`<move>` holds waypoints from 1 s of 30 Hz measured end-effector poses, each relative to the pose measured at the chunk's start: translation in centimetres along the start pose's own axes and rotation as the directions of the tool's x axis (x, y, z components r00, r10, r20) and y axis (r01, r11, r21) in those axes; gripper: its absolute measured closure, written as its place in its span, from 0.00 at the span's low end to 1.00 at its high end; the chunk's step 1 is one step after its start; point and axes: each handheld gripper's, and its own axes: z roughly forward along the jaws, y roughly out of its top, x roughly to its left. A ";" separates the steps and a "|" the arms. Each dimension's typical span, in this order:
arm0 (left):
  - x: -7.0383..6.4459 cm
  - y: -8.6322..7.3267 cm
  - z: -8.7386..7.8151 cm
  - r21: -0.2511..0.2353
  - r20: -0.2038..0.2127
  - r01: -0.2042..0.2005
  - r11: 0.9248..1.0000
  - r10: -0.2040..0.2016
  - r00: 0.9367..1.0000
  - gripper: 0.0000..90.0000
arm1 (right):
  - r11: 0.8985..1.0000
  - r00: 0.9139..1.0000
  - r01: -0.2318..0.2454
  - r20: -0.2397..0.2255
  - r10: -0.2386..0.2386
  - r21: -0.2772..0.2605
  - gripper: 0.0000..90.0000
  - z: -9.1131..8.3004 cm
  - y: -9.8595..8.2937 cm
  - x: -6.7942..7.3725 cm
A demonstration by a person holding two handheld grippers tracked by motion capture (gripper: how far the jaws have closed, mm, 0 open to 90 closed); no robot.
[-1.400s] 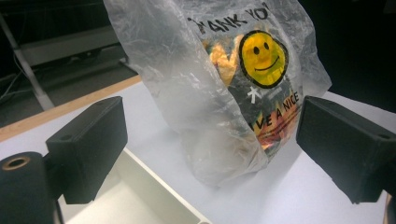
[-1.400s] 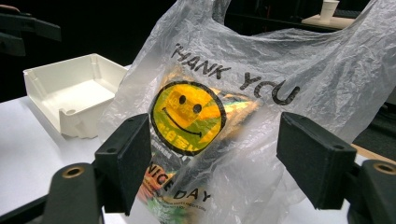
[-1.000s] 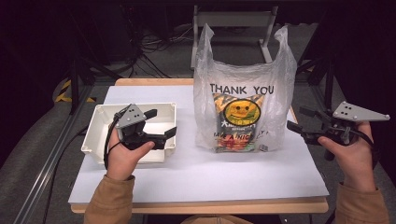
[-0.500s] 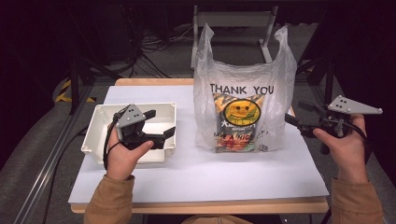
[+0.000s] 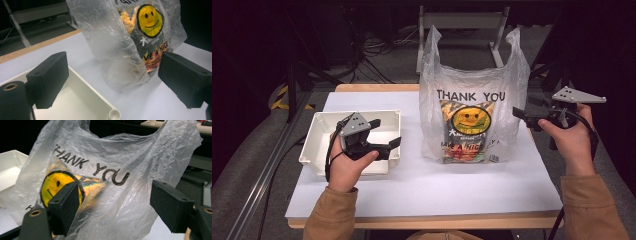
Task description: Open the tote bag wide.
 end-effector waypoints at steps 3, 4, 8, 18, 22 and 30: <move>-0.1 0.0 0.1 0.005 -0.002 -0.004 1.000 0.004 1.000 0.12 | 1.000 1.000 -0.007 0.006 0.007 0.007 0.27 0.3 0.0 -0.2; -0.1 0.0 0.2 0.008 0.000 -0.007 1.000 0.007 1.000 0.12 | 1.000 1.000 -0.016 0.010 0.016 0.016 0.26 0.7 0.0 -0.5; -0.1 -0.1 0.3 0.011 0.000 -0.004 1.000 0.004 1.000 0.12 | 0.999 0.999 -0.025 0.022 0.024 0.042 0.25 1.4 0.0 -0.9; 0.1 -0.2 0.5 0.027 0.005 0.002 1.000 -0.002 1.000 0.12 | 0.990 0.995 -0.095 0.046 0.091 0.100 0.22 3.3 -0.7 -1.9; 0.1 -0.3 0.4 0.025 0.004 0.005 1.000 -0.005 1.000 0.12 | 0.987 0.994 -0.106 0.052 0.100 0.120 0.25 4.0 -0.7 -1.9; 0.0 -0.3 0.6 0.034 0.006 0.008 0.999 -0.009 1.000 0.12 | 0.986 0.999 -0.053 0.006 0.052 0.159 0.84 3.4 -0.5 -1.2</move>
